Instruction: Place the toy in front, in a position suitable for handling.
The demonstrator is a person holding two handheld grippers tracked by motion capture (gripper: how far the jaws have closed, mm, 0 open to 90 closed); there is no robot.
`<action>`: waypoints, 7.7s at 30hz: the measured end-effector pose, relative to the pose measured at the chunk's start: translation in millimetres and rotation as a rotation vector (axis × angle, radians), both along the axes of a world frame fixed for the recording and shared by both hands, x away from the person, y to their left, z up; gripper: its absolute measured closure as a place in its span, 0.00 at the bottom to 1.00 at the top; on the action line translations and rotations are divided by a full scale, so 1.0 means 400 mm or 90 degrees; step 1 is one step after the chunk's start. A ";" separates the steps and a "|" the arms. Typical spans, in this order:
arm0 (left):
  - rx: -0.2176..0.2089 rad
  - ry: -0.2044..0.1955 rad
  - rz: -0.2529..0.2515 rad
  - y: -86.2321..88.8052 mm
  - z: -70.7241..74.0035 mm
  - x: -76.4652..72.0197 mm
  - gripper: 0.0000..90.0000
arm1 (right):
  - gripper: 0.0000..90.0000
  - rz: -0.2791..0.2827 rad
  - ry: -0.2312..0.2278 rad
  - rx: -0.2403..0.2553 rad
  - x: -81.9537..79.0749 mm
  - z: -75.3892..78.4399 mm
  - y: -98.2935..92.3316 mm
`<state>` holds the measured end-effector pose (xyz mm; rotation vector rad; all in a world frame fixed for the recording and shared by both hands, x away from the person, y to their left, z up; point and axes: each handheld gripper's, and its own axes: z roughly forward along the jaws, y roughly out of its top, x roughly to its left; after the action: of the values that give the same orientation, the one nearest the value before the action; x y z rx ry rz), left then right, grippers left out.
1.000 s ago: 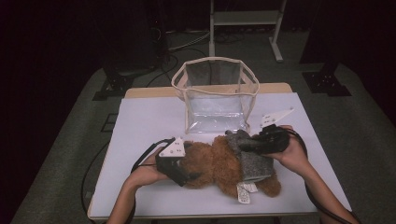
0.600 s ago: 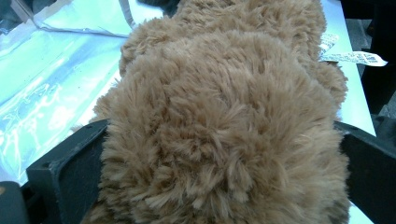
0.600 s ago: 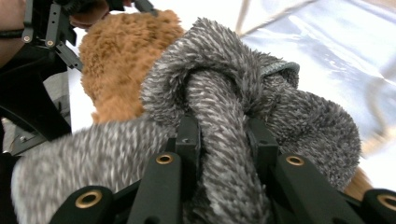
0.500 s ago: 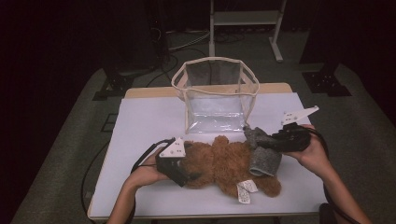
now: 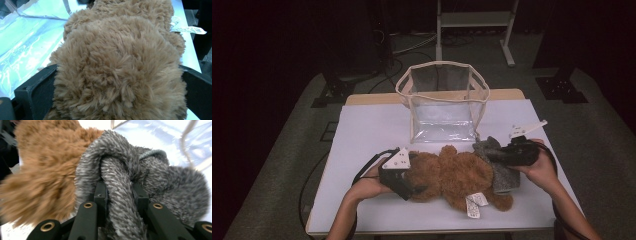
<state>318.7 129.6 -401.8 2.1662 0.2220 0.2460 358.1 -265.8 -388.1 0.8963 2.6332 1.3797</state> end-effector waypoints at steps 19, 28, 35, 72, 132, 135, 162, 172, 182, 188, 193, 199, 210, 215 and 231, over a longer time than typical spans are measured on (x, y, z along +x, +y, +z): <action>-0.001 0.000 -0.002 0.001 -0.001 0.002 0.00 | 0.79 -0.054 -0.011 0.052 0.035 -0.021 -0.040; -0.007 0.001 0.002 0.002 -0.004 0.002 0.00 | 0.78 -0.045 -0.001 0.041 0.077 -0.072 0.007; -0.004 0.000 0.002 0.001 -0.003 0.003 0.00 | 0.80 -0.136 0.011 0.032 0.083 -0.085 -0.100; -0.002 -0.001 0.006 0.003 -0.004 0.004 0.00 | 0.82 -0.031 0.037 0.064 -0.140 -0.077 -0.073; 0.001 0.022 0.009 0.059 -0.010 0.014 0.00 | 0.83 0.057 -0.035 0.036 -0.083 0.033 0.066; -0.002 0.028 0.007 0.052 -0.016 0.017 0.00 | 0.83 0.057 -0.036 0.034 -0.081 0.036 0.068; -0.016 0.017 -0.041 -0.143 -0.040 0.024 0.00 | 0.82 0.087 -0.057 -0.025 -0.077 0.067 0.131; -0.032 0.031 -0.016 -0.059 -0.047 0.006 0.06 | 0.82 0.094 -0.032 -0.039 -0.056 0.098 0.171; -0.016 0.021 -0.061 -0.078 -0.048 -0.011 0.06 | 0.82 0.143 0.023 -0.068 0.065 0.089 0.339; -0.007 0.013 -0.058 -0.077 -0.050 -0.015 0.06 | 0.81 0.133 0.074 -0.071 0.125 0.060 0.359; -0.011 0.008 -0.049 -0.070 -0.046 -0.014 0.06 | 0.81 0.119 0.061 -0.063 0.105 0.081 0.293; -0.023 0.001 -0.037 -0.061 -0.033 -0.008 0.06 | 0.81 0.099 0.034 -0.044 0.026 0.109 0.189; -0.037 -0.009 -0.035 -0.046 -0.015 -0.007 0.06 | 0.80 0.077 -0.033 -0.023 -0.134 0.144 0.096; -0.033 -0.006 -0.033 -0.044 -0.018 -0.007 0.06 | 0.79 0.087 -0.054 -0.054 -0.143 0.093 0.160; -0.029 -0.003 -0.006 -0.021 -0.019 0.004 0.04 | 0.83 0.017 -0.015 -0.034 0.068 0.062 0.190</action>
<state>320.4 121.3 -409.4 2.1211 0.2134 0.2392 385.3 -189.6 -363.5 0.8358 2.6611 1.3095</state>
